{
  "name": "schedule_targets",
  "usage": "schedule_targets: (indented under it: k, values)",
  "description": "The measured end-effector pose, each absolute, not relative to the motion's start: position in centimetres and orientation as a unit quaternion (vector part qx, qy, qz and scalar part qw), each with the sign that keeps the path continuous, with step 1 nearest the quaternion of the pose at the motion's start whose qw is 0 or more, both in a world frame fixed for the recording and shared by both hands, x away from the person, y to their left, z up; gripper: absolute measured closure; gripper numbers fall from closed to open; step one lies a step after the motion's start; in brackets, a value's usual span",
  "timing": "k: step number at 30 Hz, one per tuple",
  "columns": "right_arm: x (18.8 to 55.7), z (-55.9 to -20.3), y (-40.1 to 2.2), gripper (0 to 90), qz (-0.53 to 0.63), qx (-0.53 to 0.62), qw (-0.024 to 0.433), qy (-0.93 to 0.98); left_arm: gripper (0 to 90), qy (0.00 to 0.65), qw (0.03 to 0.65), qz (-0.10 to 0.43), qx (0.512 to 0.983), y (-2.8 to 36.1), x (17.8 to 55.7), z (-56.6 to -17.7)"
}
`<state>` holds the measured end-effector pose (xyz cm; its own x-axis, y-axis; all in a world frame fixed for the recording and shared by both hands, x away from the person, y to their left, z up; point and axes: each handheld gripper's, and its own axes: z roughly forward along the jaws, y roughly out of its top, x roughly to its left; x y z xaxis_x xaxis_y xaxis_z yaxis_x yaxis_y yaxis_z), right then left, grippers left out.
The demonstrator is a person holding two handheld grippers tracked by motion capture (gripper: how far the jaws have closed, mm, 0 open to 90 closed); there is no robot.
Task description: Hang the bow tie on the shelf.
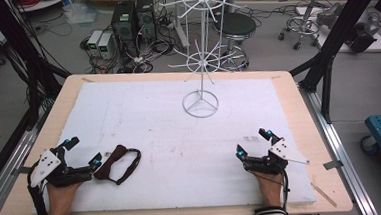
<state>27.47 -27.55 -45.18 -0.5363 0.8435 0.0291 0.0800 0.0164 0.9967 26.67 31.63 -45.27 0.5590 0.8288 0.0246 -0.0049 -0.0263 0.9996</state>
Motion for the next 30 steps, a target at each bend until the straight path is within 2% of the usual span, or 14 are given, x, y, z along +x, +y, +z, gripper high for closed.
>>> schedule_targets:
  k: [21,30]
  values:
    - [27.4,-45.2,-27.6,0.6,0.604,0.360,0.320,0.635,1.7,0.334,0.620,0.331,0.628,31.8,26.8,-45.2]
    - [27.4,-45.2,-27.6,0.6,0.603,0.362,0.320,0.634,1.7,0.333,0.618,0.331,0.631,32.3,26.7,-43.9]
